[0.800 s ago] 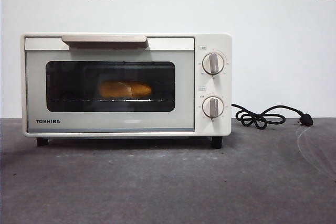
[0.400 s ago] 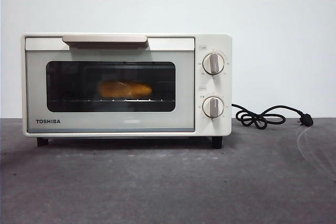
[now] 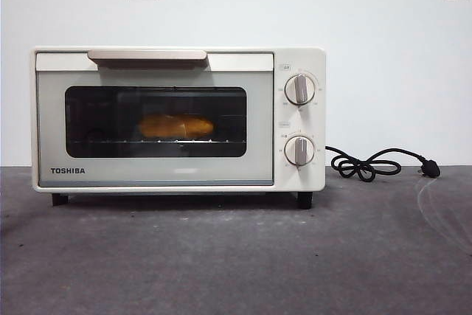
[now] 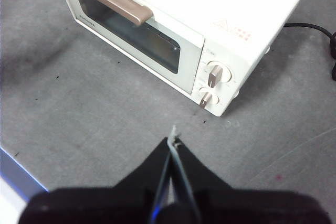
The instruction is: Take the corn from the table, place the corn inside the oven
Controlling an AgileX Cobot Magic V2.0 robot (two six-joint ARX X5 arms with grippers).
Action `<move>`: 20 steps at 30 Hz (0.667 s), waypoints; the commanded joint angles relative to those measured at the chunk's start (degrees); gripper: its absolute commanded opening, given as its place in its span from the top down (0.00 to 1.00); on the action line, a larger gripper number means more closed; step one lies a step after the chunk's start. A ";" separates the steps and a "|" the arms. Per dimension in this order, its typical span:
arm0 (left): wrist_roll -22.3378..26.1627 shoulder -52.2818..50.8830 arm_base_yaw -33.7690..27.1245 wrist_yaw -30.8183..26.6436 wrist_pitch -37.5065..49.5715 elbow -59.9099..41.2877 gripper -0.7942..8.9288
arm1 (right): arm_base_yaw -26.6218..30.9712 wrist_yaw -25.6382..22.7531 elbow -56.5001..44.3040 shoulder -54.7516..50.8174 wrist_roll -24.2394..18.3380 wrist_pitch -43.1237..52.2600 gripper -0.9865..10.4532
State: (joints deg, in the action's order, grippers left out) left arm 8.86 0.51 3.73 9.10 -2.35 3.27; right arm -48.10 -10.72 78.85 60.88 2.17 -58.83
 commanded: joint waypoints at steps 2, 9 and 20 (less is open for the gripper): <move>1.68 -0.15 0.13 -0.13 -5.62 -1.77 0.92 | -0.09 -0.24 0.02 0.11 0.63 0.15 0.92; 0.63 -0.15 0.13 -0.20 -8.24 -2.34 0.92 | -0.09 -0.24 0.02 0.13 0.63 0.13 0.92; 0.59 2.71 0.09 -0.15 -7.85 -2.32 0.92 | -0.09 -0.24 0.02 0.11 0.63 0.13 0.92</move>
State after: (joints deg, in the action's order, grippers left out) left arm 9.43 3.07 3.73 9.04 -10.74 1.37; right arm -48.10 -10.72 78.85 60.88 2.17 -58.89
